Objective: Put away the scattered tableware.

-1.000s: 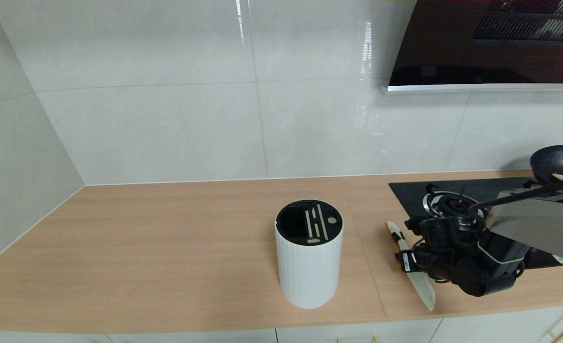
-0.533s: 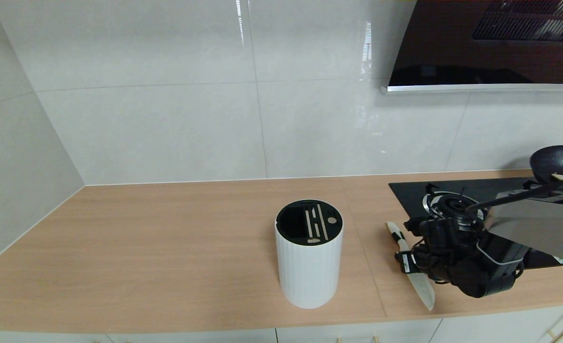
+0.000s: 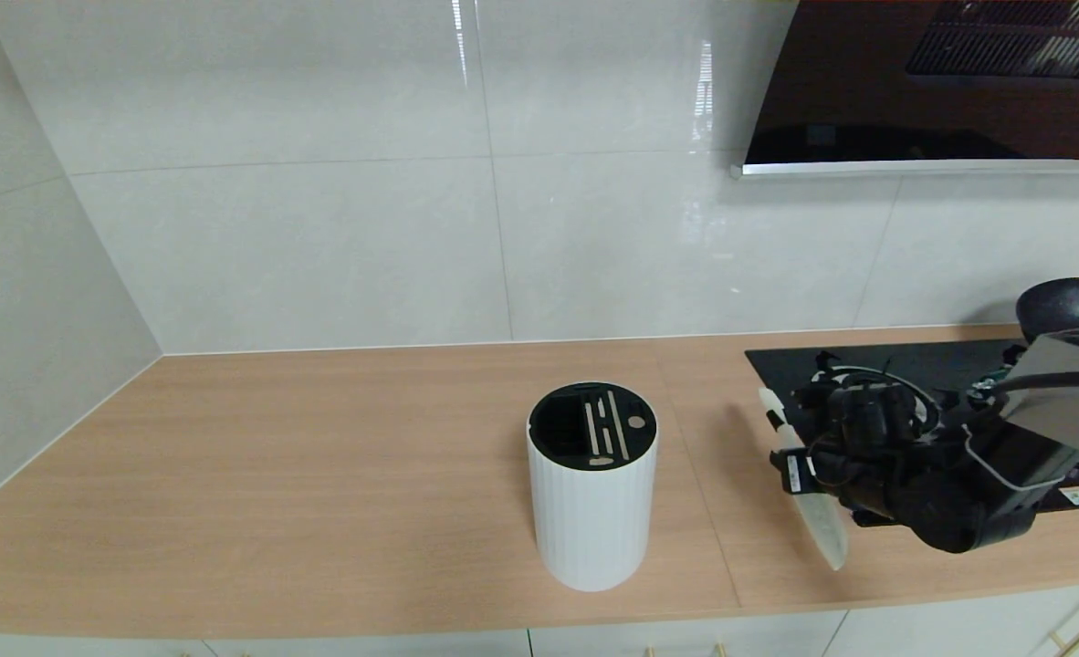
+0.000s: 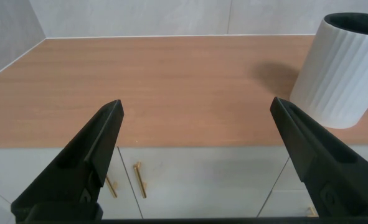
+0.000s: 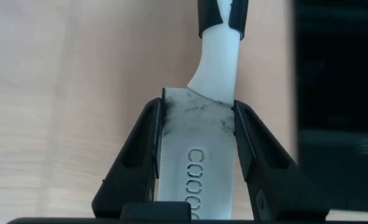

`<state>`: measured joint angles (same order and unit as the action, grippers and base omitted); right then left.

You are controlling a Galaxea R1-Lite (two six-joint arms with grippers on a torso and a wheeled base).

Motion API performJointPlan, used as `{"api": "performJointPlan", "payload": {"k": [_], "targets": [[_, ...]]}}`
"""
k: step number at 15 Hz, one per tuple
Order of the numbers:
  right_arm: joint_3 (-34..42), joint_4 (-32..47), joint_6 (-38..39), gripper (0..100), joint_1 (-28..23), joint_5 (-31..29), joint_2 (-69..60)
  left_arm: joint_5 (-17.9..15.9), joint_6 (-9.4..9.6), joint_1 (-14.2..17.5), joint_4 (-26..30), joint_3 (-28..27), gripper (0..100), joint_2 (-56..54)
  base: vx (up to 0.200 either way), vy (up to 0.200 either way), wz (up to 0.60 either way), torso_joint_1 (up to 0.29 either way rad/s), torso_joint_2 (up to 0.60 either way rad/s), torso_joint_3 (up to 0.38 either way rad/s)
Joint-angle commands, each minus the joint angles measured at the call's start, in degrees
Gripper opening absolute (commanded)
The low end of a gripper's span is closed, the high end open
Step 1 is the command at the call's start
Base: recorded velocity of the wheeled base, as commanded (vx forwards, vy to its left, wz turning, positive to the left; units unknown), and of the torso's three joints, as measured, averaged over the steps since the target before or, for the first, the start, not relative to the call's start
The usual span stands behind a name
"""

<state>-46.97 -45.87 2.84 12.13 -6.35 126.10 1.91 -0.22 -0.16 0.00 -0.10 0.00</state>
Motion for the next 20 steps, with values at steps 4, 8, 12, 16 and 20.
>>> {"api": "performJointPlan", "payload": {"k": [4, 8, 12, 16, 20], "targets": [[4.69, 6.59, 0.06, 0, 3.78, 1.25, -23.18, -0.07, 1.45, -0.02, 0.0, 0.1, 100, 0.09, 0.0, 0.0, 0.0, 0.0, 0.0, 0.0], [5.66, 6.94, 0.06, 0, 8.7, 1.17, -30.3, -0.16, 0.75, -0.02, -0.18, 0.1, 100, 0.09, 0.0, 0.0, 0.0, 0.0, 0.0, 0.0], [1.36, 7.2, -0.2, 0, 13.36, 1.25, -31.62, -17.21, -0.92, -0.37, 3.16, -17.39, 100, 13.89, 0.0, 0.0, 0.0, 0.0, 0.0, 0.0], [4.17, 7.11, 0.15, 0, 21.71, 0.2, -35.57, -26.79, -2.68, -4.24, 1.93, -33.92, 100, 47.11, 0.0, 0.0, 0.0, 0.0, 0.0, 0.0], [4.26, 7.2, 2.52, 0, 30.23, -0.59, -38.38, -25.38, -25.01, -25.33, -23.64, -36.46, 100, 68.91, 0.0, 0.0, 0.0, 0.0, 0.0, 0.0]]}}
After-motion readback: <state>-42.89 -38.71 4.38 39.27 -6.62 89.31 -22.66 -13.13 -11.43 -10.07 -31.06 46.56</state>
